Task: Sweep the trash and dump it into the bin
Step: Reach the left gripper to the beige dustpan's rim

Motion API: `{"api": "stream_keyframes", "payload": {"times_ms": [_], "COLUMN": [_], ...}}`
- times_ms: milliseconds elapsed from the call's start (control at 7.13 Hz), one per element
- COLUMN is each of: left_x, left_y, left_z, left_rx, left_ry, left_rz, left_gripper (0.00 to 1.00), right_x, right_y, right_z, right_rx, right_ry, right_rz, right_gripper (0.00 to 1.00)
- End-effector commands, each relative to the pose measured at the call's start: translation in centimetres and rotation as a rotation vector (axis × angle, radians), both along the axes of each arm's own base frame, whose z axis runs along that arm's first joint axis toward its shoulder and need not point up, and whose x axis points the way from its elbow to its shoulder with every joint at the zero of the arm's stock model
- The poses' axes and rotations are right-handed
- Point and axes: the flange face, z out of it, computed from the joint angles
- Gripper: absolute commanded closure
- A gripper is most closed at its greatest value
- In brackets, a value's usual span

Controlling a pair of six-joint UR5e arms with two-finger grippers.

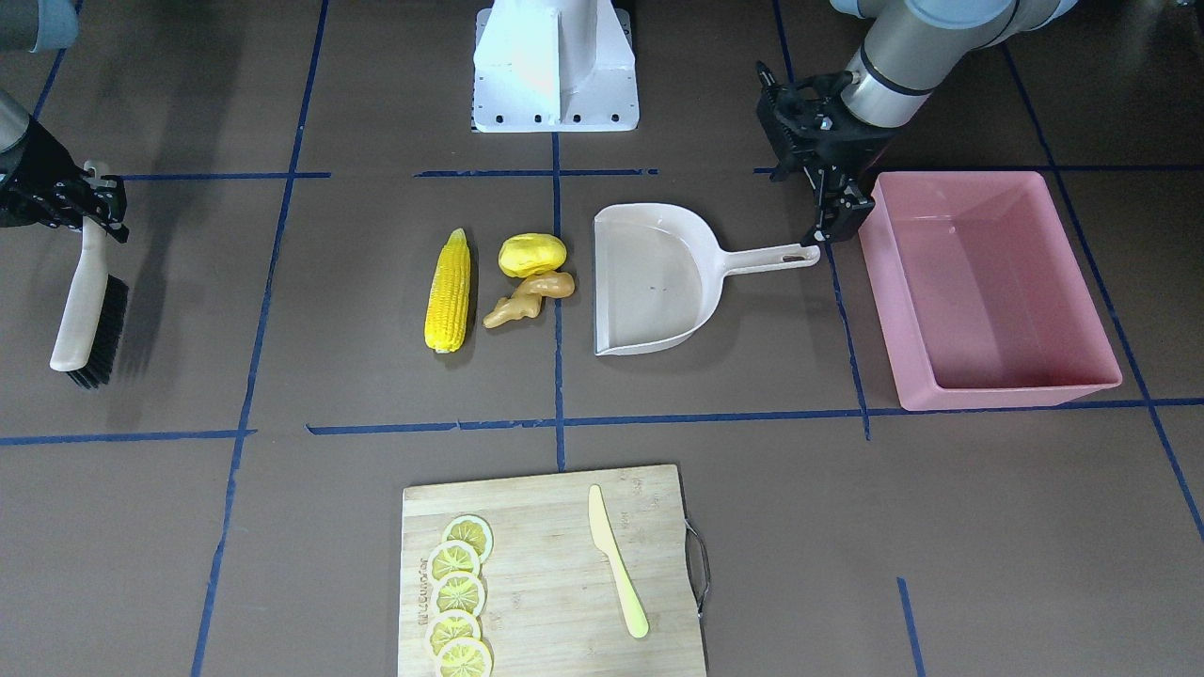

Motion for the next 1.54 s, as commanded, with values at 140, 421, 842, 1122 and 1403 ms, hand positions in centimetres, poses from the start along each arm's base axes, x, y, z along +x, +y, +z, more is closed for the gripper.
{"api": "stream_keyframes", "payload": {"times_ms": [140,421,842,1122,1403], "left_x": [3.7,5.9,9.6,10.2,11.5], "left_y": [-0.4,0.8,-0.5,-0.8,-0.3], "left_z": [1.1,1.6,4.4,5.2,5.8], "left_rx": [0.066,0.112,0.147,0.131,0.116], "left_ry": [-0.111,-0.149,-0.126,-0.140,-0.137], "left_rz": [0.066,0.071,0.071,0.070,0.074], "left_gripper": [0.02,0.02,0.02,0.02,0.02], "right_x": [0.0,-0.1,-0.1,-0.1,-0.1], "right_y": [0.0,0.0,0.0,0.0,0.0], "right_z": [0.2,0.2,0.3,0.4,0.6], "right_rx": [-0.003,-0.001,-0.004,-0.005,-0.007], "right_ry": [0.002,0.001,0.003,0.004,0.006], "right_rz": [0.000,-0.002,-0.002,-0.002,-0.002], "right_gripper": [1.00,1.00,1.00,1.00,1.00]}}
